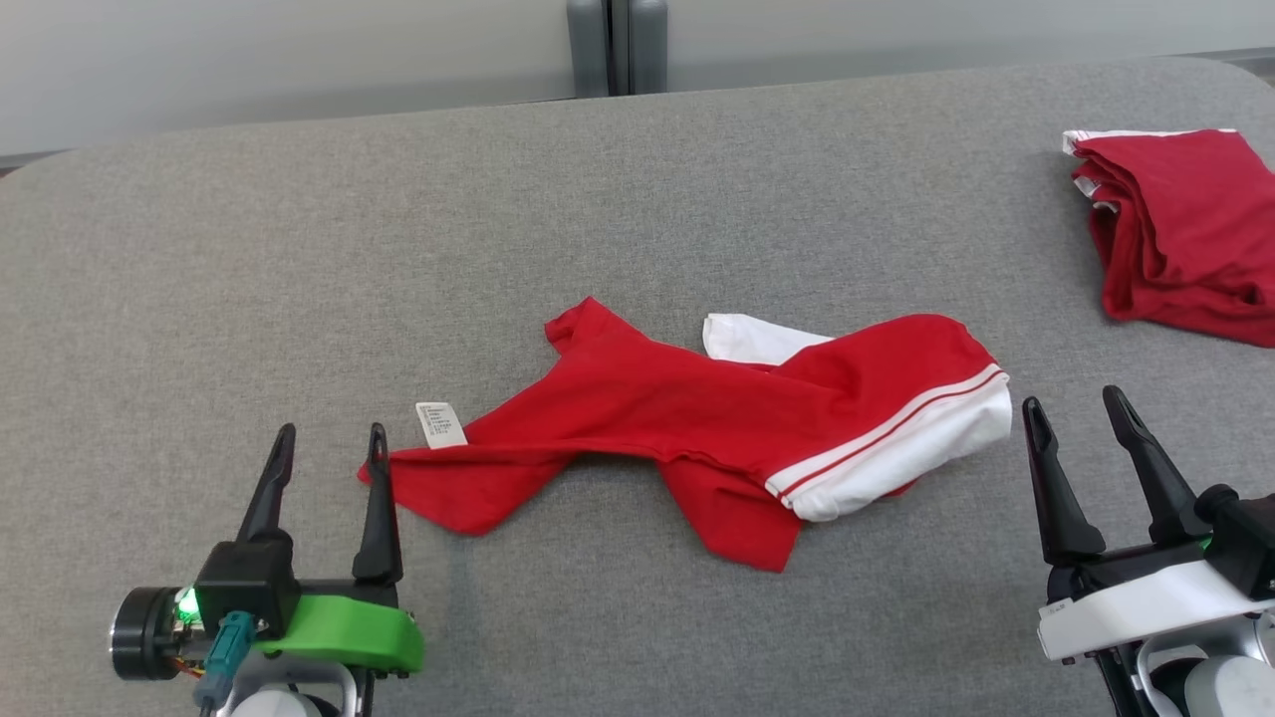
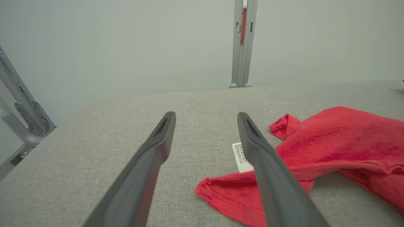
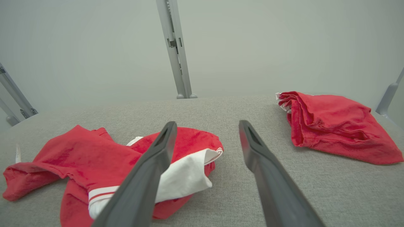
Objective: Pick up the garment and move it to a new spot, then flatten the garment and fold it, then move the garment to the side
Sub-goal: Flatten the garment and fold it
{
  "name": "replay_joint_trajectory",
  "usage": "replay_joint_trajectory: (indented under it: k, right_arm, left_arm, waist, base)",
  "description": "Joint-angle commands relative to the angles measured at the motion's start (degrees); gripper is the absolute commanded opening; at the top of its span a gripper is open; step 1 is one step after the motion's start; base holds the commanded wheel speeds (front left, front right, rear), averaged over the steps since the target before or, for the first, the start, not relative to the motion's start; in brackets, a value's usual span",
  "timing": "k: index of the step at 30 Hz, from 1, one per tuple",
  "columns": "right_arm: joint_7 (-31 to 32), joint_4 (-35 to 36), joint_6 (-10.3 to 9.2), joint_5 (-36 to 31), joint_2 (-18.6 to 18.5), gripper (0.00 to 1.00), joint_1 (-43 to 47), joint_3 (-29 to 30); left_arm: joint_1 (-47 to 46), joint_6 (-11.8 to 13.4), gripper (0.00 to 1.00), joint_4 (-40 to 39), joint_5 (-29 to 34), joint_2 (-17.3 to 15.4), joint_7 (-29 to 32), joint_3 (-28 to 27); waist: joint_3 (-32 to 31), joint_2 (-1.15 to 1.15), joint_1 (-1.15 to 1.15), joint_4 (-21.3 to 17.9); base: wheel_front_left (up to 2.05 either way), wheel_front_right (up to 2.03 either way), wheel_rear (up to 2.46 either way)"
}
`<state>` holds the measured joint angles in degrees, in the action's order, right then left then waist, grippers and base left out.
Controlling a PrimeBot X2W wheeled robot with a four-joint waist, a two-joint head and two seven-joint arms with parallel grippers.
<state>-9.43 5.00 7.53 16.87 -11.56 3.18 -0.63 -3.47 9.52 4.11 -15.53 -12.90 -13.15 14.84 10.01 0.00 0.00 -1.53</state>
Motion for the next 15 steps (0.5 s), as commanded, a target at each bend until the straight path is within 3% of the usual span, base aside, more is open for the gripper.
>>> replay_joint_trajectory:
  k: [1,4,9,15]
  right_arm:
    - [-0.05,0.2,-0.09,0.1,-0.17,1.0,-0.45,0.11]
    - [0.08,0.6,-0.09,0.13,-0.34,1.0,-1.21,-0.25]
    - [-0.27,0.38,-0.09,0.56,-0.54,1.0,-2.04,-0.48]
    - [-0.7,-0.06,-0.09,0.79,-0.72,1.0,-2.75,-0.2]
  left_arm:
    - [-1.36,-0.56,1.0,0.22,-0.41,-0.25,0.5,0.38]
    - [-2.79,-2.37,1.0,3.05,-1.38,-0.31,4.95,1.87]
    - [-4.88,-3.02,1.0,8.11,-3.01,-0.91,11.31,2.31]
    - [-7.86,-3.51,1.0,12.93,-4.06,-1.75,12.43,1.41]
  waist:
    - [0.59,0.0,0.0,0.07]
    - [2.23,0.0,0.0,-0.19]
    - [4.47,0.0,0.0,-1.17]
    - [6.71,0.0,0.0,-1.71]
  base:
    - [0.0,0.0,0.0]
    - [0.0,0.0,0.0]
    - [0.0,0.0,0.0]
    - [0.0,0.0,0.0]
